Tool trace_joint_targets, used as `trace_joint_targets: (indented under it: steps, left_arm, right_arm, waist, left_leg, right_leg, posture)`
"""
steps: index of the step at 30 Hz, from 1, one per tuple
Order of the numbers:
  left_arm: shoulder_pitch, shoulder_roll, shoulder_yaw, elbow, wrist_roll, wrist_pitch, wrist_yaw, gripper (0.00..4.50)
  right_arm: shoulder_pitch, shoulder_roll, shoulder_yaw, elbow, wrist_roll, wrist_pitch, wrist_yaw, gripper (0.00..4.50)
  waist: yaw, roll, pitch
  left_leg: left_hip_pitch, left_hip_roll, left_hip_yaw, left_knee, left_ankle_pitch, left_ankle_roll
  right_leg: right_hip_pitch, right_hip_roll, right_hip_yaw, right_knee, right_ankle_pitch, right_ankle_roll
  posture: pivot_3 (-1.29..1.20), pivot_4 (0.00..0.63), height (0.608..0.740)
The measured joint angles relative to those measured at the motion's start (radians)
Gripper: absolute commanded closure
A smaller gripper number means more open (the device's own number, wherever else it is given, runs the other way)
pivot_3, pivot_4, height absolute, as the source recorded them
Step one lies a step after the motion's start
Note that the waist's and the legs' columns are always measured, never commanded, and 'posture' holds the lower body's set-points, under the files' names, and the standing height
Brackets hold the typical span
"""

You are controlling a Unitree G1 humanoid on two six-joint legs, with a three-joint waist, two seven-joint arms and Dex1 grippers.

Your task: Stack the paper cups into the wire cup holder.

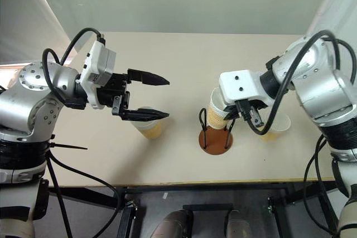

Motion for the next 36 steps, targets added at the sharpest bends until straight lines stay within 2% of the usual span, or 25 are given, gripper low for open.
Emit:
trace_joint_targets:
  steps: [3,6,10,16,19,24,26,31,36]
  left_arm:
    - [0.006,0.007,0.0,0.0,0.005,0.0,0.0,0.0]
    - [0.006,0.014,0.0,0.004,0.004,0.004,0.0,0.0]
    - [0.006,0.057,0.0,0.051,0.015,0.002,-0.015,0.0]
    - [0.03,0.213,-0.001,0.117,0.083,-0.054,-0.121,0.0]
    - [0.057,0.269,-0.009,0.132,0.123,-0.111,-0.185,0.0]
    - [0.09,0.346,-0.069,0.142,0.192,-0.244,-0.269,0.0]
    - [0.089,0.366,-0.094,0.169,0.219,-0.301,-0.271,0.0]
    - [0.045,0.317,-0.168,0.253,0.338,-0.427,-0.271,0.0]
    - [0.042,0.222,-0.209,0.257,0.371,-0.455,-0.269,0.0]
  right_arm:
    - [0.002,0.028,0.0,0.011,-0.014,0.004,-0.046,1.85]
    - [0.003,0.048,-0.01,0.029,-0.015,0.04,-0.096,1.85]
    - [0.001,0.061,-0.101,0.037,0.039,0.154,-0.152,1.85]
    - [-0.04,0.053,-0.358,-0.034,0.298,0.498,-0.194,1.85]
    - [-0.058,0.047,-0.42,-0.07,0.401,0.619,-0.219,1.85]
    - [-0.065,0.046,-0.438,-0.094,0.525,0.721,-0.259,1.85]
    - [-0.063,0.046,-0.438,-0.115,0.551,0.721,-0.273,1.85]
    - [0.039,0.038,-0.423,-0.202,0.573,0.633,-0.303,1.85]
    - [0.077,-0.007,-0.423,-0.244,0.624,0.622,-0.313,1.85]
  waist:
    - [0.0,0.0,0.0]
    - [0.001,0.0,0.0]
    - [0.001,0.0,0.0]
    - [0.001,0.0,0.0]
    - [0.001,-0.001,-0.001]
    - [0.001,-0.001,-0.001]
    - [0.001,-0.001,-0.001]
    - [0.002,-0.001,-0.001]
    - [0.003,-0.002,-0.001]
  left_leg:
    - [0.0,0.0,0.0,0.0,0.0,0.0]
    - [0.0,0.0,0.0,0.0,0.001,0.0]
    - [0.0,0.0,0.0,-0.001,0.0,-0.001]
    - [-0.002,0.0,0.0,-0.006,0.004,-0.01]
    - [-0.002,0.0,0.0,-0.007,0.003,-0.012]
    - [-0.002,0.0,-0.001,-0.008,0.002,-0.011]
    - [-0.002,0.0,-0.001,-0.008,-0.002,-0.004]
    - [-0.002,0.0,-0.001,-0.006,-0.001,-0.004]
    - [-0.002,0.0,-0.001,-0.006,-0.001,-0.004]
  right_leg:
    - [0.0,0.0,0.0,0.0,0.0,0.0]
    - [0.0,0.0,0.0,0.0,0.0,0.0]
    - [0.0,0.0,0.0,-0.001,0.0,0.0]
    - [-0.003,0.0,0.0,-0.001,-0.003,-0.002]
    - [-0.004,0.001,0.0,-0.001,-0.005,-0.004]
    - [-0.006,0.001,0.001,0.0,-0.006,-0.004]
    - [-0.007,0.001,0.001,0.001,-0.006,-0.004]
    - [-0.007,0.001,0.001,0.004,-0.007,-0.008]
    - [-0.007,0.001,0.0,0.006,-0.007,-0.008]
  posture:
    - [0.0,0.15,0.74]
    - [0.0,0.15,0.74]
    - [0.0,0.15,0.74]
    - [0.0,0.15,0.74]
    - [0.0,0.15,0.74]
    - [0.0,0.15,0.74]
    - [0.0,0.15,0.74]
    - [0.0,0.15,0.74]
    - [0.0,0.15,0.74]
